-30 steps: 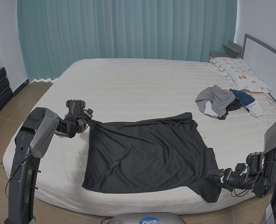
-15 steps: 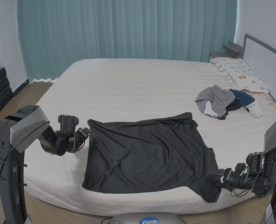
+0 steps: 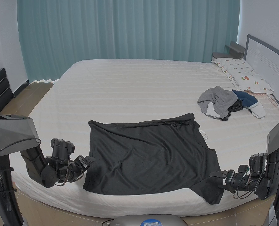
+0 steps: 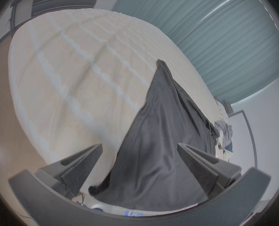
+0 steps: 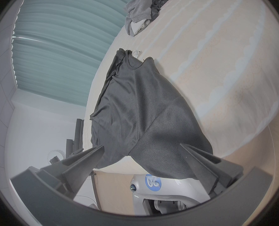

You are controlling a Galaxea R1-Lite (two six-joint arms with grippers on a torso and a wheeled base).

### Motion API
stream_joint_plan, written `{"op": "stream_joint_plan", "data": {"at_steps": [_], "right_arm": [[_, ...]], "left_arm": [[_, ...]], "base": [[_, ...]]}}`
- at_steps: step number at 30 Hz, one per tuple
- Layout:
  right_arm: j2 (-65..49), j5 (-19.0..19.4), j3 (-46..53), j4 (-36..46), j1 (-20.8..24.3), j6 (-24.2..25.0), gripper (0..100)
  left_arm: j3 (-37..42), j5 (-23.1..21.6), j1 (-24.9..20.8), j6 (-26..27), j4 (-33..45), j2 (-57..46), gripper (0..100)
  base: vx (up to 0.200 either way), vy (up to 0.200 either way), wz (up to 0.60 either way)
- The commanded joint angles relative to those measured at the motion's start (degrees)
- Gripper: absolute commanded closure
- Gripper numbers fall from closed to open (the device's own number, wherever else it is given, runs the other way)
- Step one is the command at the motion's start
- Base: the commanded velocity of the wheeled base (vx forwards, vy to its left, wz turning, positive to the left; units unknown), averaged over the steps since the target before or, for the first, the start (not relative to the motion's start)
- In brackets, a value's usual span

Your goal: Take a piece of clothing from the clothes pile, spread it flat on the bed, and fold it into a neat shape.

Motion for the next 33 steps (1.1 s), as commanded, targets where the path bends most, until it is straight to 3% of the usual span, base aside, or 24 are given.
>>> {"op": "stream_joint_plan", "data": {"at_steps": [1,11,25,26,33], "right_arm": [[0.0,0.1,0.0,-0.7,0.0,0.0,0],[0.0,0.1,0.1,-0.7,0.0,0.0,0],[-0.4,-0.5,-0.1,-0.8,-0.3,-0.2,0],[-0.6,-0.5,-0.1,-0.8,-0.4,-0.2,0],[-5.6,-0.8,1.8,-0.7,-1.9,-1.0,0]], "left_arm": [[6.7,0.1,-2.8,2.5,-3.8,-1.5,0],[7.0,5.4,-7.0,2.7,-4.5,1.3,0],[7.0,8.9,-8.3,4.9,-4.5,4.6,0],[7.0,8.9,-8.3,5.0,-4.5,4.6,100],[8.4,9.4,-7.9,5.0,-4.1,4.4,100]], "base": [[0.000,0.000,0.00],[0.000,0.000,0.00],[0.000,0.000,0.00],[0.000,0.000,0.00],[0.000,0.000,0.00]]}}
